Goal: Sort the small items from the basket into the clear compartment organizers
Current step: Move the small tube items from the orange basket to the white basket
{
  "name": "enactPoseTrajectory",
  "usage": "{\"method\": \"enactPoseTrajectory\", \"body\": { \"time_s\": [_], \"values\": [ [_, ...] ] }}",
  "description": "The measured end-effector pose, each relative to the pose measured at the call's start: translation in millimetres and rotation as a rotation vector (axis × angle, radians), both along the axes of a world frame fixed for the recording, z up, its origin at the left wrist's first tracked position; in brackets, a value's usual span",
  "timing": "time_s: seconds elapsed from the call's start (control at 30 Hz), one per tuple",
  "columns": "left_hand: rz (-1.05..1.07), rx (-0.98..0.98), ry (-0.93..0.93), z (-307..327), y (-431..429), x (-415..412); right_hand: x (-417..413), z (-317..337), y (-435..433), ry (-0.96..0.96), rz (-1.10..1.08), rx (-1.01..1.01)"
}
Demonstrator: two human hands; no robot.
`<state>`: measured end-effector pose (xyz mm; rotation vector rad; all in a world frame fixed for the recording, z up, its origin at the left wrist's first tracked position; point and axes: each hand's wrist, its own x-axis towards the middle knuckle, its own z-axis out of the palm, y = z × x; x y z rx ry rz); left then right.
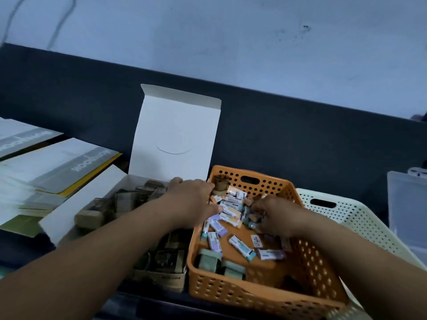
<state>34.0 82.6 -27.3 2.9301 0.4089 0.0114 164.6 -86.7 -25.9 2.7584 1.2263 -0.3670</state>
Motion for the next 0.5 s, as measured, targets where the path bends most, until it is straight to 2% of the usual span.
{"method": "enactPoseTrajectory", "body": {
  "time_s": [0.33,0.5],
  "values": [
    [0.048,-0.007,-0.007,-9.4,1.6,3.1,11.9,-20.0,-3.9,-0.130,0.090,-0.067],
    [0.065,-0.018,-0.008,-6.9,-2.0,2.5,19.7,-22.1,-4.9,-0.142,0.190,0.111]
  ]
}}
